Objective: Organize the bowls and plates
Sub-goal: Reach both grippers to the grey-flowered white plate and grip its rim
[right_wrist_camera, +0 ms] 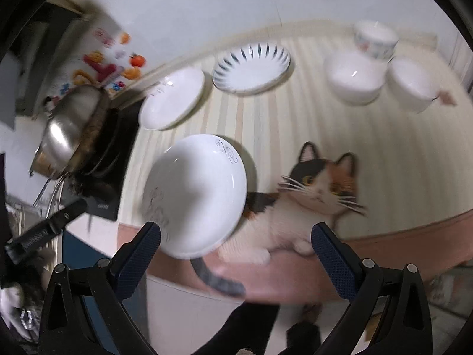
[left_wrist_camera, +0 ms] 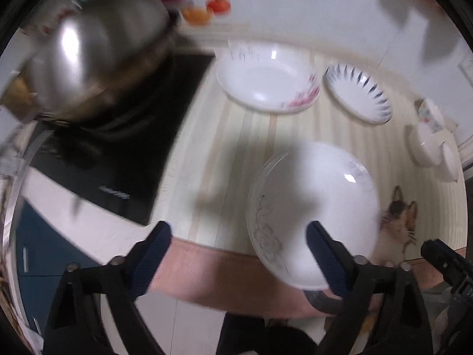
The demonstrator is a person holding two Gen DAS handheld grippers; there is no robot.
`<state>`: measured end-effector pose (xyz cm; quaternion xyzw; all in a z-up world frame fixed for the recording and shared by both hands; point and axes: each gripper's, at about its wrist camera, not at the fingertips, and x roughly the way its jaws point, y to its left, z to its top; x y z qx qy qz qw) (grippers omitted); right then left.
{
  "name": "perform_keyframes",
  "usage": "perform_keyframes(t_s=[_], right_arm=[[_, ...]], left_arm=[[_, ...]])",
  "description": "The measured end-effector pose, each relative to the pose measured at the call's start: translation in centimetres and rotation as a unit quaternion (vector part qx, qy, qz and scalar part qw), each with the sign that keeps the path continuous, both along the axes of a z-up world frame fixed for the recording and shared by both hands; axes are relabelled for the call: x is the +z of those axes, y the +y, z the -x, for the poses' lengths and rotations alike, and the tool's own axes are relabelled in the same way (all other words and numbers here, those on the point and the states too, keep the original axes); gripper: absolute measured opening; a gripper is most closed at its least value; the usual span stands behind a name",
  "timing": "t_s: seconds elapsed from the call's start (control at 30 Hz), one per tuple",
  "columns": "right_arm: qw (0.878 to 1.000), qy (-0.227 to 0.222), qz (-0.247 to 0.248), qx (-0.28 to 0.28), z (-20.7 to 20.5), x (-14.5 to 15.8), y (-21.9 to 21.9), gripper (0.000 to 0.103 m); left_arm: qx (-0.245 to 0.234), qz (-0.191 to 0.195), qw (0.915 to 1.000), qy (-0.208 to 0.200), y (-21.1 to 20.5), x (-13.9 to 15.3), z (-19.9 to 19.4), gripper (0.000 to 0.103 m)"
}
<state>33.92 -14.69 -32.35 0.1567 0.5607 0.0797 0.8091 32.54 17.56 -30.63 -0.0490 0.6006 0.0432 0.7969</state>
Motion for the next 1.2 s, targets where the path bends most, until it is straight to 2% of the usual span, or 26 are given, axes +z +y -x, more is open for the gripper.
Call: perform_keyframes(t_s=[0.03, 0.13, 0.23, 0.37, 0.43, 0.53, 0.57, 0.73, 0.93, 1.2], right_arm=[[1.000, 0.012, -0.004, 0.000, -1.4, -1.6, 0.6, 0.101], [0.999, 0.036, -0.007, 0.002, -4.9, -5.6, 2.1, 0.097], [0.998, 0.060, -0.011, 0.003, -7.1, -8.3, 2.9, 0.080], [0.995, 0.092, -0.036, -0.003, -9.1, -11.4, 3.0, 0.061], [0.994, 0.100, -0.046, 0.000, -9.6, -12.0, 3.3, 0.052], [0.992, 0.111, -0.056, 0.007, -10.3, -13.2, 3.9, 0.031], [0.992, 0.114, -0.054, 0.009, -10.3, -13.4, 4.1, 0.027], [0.993, 0.109, -0.051, 0.017, -10.4, -13.8, 4.0, 0.018], [0.993, 0.104, -0.049, 0.033, -9.2, -13.0, 2.5, 0.018], [0.994, 0.094, -0.055, 0.025, -9.2, -10.8, -1.7, 0.018]], left_arm=[[-0.007, 0.010, 0.9998, 0.012, 0.2, -1.0, -0.8, 0.079], [-0.032, 0.030, 0.9981, 0.043, 0.4, -4.5, -3.3, 0.070], [-0.057, 0.052, 0.9939, 0.079, -0.1, -7.5, -4.8, 0.059], [-0.074, 0.075, 0.9888, 0.105, -0.5, -9.5, -5.8, 0.047], [-0.083, 0.083, 0.9869, 0.111, -0.8, -9.9, -5.6, 0.040], [-0.085, 0.077, 0.9874, 0.109, -0.9, -9.9, -5.4, 0.039], [-0.083, 0.079, 0.9874, 0.109, -0.9, -9.8, -5.3, 0.039], [-0.076, 0.074, 0.9886, 0.108, -0.8, -9.4, -5.0, 0.039], [-0.079, 0.070, 0.9901, 0.093, -1.5, -7.4, -4.8, 0.039], [-0.102, 0.077, 0.9885, 0.080, -4.0, -4.8, -4.4, 0.039]])
